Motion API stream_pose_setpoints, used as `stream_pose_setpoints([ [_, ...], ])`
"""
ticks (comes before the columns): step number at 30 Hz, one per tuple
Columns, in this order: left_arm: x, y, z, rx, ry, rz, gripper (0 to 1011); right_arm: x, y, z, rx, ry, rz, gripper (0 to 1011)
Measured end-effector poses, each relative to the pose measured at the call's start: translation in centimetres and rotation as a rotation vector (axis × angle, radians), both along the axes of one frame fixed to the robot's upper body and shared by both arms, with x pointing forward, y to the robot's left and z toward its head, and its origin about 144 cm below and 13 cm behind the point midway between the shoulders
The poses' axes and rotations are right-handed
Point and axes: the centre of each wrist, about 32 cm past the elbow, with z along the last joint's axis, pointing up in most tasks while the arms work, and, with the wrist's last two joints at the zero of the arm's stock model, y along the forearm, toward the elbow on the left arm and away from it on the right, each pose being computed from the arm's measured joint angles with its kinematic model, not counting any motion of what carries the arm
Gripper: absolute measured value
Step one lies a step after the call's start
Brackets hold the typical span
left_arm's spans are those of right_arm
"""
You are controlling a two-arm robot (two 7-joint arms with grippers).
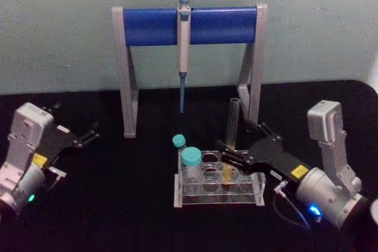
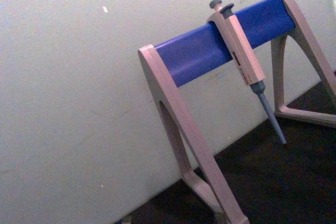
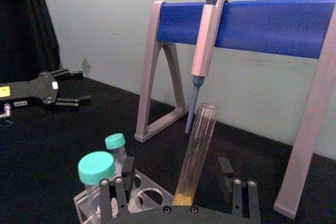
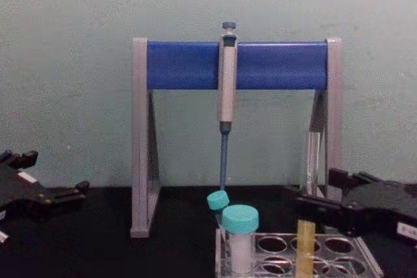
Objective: Pick up the test tube from the test tube rack, shake it, then place it back into the test tube rack.
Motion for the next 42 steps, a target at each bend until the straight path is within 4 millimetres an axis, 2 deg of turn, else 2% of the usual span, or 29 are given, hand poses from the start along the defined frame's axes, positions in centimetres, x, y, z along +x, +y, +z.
stream_pose_setpoints([
  [10,0.0,0.0,0.0,0.000,0.000,0.000,1009,-3.0,-1.6,0.6,0.007,-0.023,-0.021,1000],
  [18,0.0,0.0,0.0,0.000,0.000,0.000,1009,-4.6,-2.5,0.3,-0.001,-0.065,-0.177,1000],
  [26,0.0,0.0,0.0,0.000,0.000,0.000,1010,-4.5,-2.8,-1.1,-0.066,-0.064,-0.316,1000],
  [42,0.0,0.0,0.0,0.000,0.000,0.000,1010,-3.5,-2.9,-3.9,-0.083,0.033,-0.379,1000],
])
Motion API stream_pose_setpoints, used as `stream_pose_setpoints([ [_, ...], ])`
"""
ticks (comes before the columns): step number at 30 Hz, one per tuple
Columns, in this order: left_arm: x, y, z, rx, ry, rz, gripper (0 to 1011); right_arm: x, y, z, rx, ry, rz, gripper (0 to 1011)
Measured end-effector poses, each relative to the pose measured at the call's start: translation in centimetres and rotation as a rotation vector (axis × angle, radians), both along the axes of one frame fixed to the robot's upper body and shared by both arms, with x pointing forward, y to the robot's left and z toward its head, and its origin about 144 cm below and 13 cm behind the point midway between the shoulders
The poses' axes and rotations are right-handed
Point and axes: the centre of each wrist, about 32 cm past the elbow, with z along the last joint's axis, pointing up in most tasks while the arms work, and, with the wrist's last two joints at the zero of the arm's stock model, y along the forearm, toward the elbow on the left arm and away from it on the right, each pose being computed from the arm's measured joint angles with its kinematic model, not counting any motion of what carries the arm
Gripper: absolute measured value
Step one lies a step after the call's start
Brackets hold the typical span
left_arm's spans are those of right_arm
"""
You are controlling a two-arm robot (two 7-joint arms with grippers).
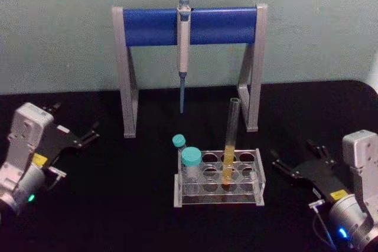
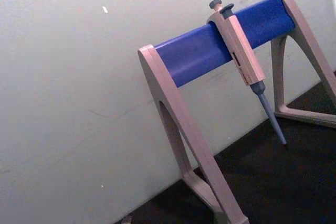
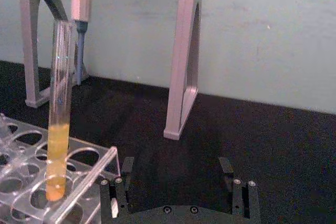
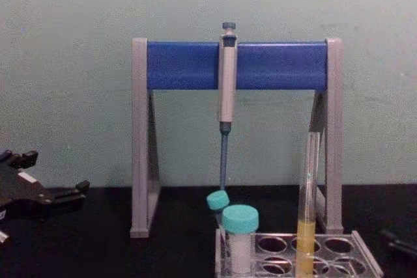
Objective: Pick up the test tube from the test tube rack, shake it, then place it back into the test tube rack.
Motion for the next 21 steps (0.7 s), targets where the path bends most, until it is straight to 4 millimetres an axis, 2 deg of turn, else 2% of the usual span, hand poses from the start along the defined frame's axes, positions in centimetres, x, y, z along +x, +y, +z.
stream_pose_setpoints([
  [4,0.00,0.00,0.00,0.000,0.000,0.000,1010,0.08,0.02,-0.47,0.001,0.023,0.003,1000],
  [21,0.00,0.00,0.00,0.000,0.000,0.000,1010,0.05,0.01,-0.30,0.000,0.016,0.006,1000],
])
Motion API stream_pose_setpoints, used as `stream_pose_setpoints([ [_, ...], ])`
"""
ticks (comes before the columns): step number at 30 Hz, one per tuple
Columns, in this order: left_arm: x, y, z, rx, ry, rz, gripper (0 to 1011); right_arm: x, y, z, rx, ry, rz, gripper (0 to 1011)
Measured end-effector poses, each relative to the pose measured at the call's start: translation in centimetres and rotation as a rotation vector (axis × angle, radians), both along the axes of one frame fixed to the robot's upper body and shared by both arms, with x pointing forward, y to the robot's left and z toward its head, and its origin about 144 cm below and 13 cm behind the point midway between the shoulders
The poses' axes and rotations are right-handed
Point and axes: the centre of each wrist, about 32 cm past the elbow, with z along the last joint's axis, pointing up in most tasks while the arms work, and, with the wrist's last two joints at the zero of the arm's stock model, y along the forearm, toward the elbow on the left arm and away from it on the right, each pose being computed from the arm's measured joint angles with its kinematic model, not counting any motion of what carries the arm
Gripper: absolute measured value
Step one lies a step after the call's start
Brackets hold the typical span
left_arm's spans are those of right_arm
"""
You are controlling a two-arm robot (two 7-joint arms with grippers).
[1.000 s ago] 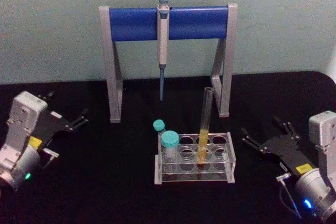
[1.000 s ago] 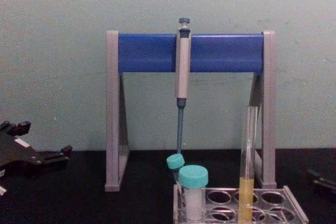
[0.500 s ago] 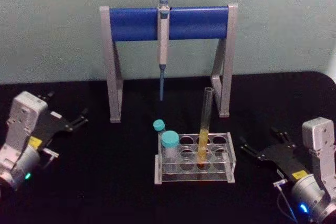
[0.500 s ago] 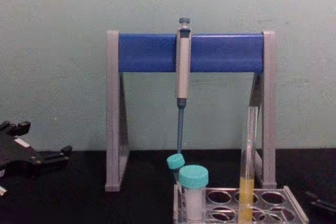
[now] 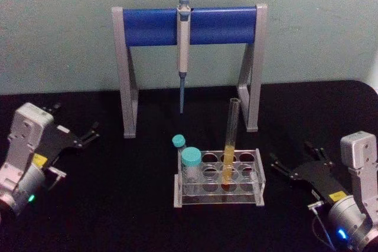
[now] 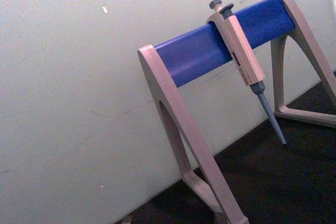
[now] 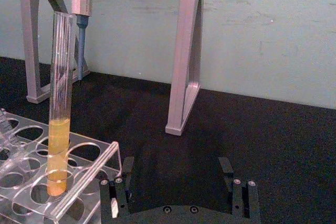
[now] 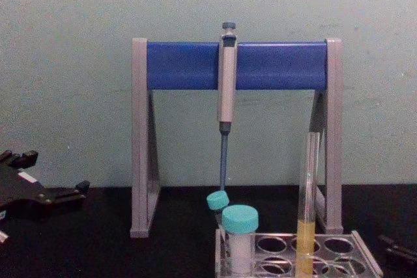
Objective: Pick up the test tube from the test tube rack, shake it, then place it back into the test tube rack.
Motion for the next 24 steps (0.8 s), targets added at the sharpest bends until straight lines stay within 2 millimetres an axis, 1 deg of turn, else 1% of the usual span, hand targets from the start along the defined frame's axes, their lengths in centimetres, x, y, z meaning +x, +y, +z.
stream_pose_setpoints([
  [24,0.00,0.00,0.00,0.000,0.000,0.000,1010,-0.02,0.00,0.07,0.002,-0.004,0.000,1000],
])
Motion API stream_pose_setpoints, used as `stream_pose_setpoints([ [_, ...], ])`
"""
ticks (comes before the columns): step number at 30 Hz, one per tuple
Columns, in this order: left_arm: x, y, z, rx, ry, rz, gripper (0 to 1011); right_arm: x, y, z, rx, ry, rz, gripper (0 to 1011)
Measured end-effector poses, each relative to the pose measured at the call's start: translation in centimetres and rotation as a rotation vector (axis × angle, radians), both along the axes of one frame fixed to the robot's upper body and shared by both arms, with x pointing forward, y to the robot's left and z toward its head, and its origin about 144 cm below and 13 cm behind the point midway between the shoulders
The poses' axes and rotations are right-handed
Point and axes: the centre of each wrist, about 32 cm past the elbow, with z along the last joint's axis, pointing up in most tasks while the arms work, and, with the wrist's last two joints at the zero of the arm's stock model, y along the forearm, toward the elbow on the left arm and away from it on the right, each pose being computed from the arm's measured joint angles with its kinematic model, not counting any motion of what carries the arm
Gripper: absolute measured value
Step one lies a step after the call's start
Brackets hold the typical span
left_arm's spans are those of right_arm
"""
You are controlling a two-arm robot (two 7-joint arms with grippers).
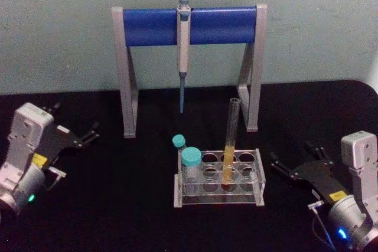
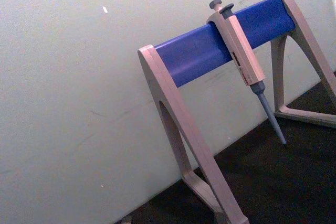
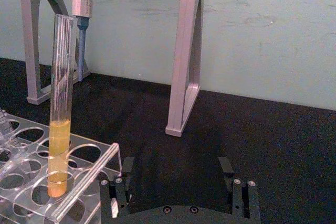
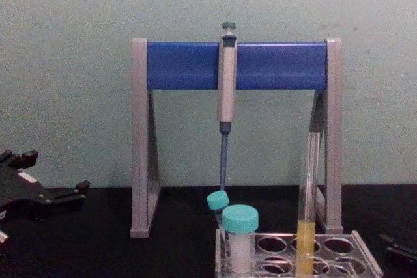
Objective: Pick up the test tube from the test tube rack, shake it, then place it back into the test tube rack.
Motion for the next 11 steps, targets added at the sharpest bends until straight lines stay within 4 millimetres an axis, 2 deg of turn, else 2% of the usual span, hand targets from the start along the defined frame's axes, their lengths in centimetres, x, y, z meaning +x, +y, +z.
stream_pose_setpoints([
  [11,0.00,0.00,0.00,0.000,0.000,0.000,1010,0.00,0.00,0.00,0.000,0.000,0.000,1000],
])
